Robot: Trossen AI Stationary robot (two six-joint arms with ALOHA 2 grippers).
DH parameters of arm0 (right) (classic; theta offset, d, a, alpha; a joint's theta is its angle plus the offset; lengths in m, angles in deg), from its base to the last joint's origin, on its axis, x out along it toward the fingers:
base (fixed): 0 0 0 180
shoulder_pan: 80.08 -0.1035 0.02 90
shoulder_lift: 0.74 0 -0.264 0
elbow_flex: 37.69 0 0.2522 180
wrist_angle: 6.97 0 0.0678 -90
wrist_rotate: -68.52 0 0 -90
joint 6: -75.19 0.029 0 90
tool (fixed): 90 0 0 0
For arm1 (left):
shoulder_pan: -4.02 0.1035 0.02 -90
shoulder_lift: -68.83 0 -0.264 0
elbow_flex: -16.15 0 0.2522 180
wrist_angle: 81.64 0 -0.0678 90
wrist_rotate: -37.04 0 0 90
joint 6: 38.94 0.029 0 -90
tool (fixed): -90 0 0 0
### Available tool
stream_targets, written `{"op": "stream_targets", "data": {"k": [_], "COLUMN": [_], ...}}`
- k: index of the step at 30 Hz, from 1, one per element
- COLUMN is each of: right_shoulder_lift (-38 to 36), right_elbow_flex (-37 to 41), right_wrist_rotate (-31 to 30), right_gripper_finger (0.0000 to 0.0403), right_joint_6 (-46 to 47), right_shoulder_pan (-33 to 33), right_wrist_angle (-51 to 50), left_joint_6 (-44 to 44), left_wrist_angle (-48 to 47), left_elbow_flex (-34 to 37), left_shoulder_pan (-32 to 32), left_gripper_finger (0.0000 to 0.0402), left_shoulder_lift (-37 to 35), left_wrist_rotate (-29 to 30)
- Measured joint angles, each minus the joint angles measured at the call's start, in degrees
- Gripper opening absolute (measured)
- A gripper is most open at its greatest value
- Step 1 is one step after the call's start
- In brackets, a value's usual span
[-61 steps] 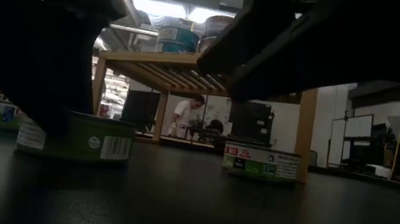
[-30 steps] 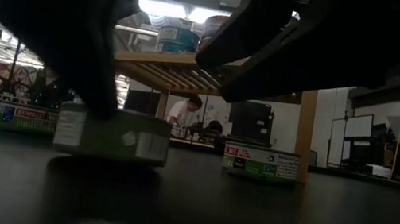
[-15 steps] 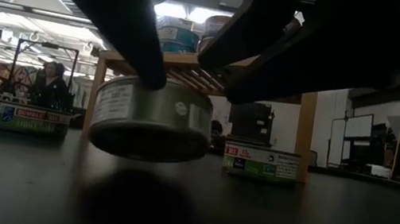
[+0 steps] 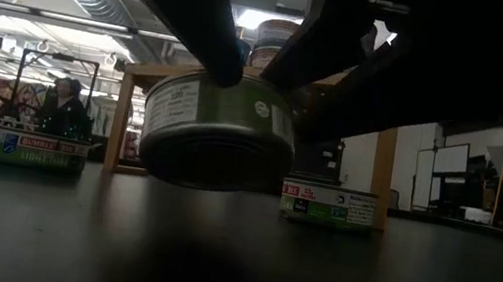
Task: Stack canned seafood by type on shelf
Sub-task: Put the green tuna can on the shelf
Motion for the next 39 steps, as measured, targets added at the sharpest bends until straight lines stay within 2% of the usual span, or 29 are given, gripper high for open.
{"op": "stream_targets", "data": {"k": [16, 25, 39], "right_shoulder_lift": [0.0, 0.0, 0.0], "right_elbow_flex": [0.0, 0.0, 0.0], "right_wrist_rotate": [-0.1, -4.2, -4.6], "right_gripper_finger": [0.0264, 0.0264, 0.0264], "right_joint_6": [0.0, 0.0, 0.0], "right_shoulder_pan": [0.0, 0.0, 0.0], "right_wrist_angle": [0.1, 0.2, 0.3], "left_joint_6": [-2.6, -2.8, -3.0], "left_wrist_angle": [0.4, 3.0, 3.1], "left_elbow_flex": [-0.3, -0.3, -0.3], "left_shoulder_pan": [1.5, 1.8, 3.3], "left_gripper_finger": [0.0001, 0.0001, 0.0001], "left_shoulder_lift": [-0.9, -1.8, -3.7], "left_wrist_rotate": [-0.8, -2.0, -3.5]}}
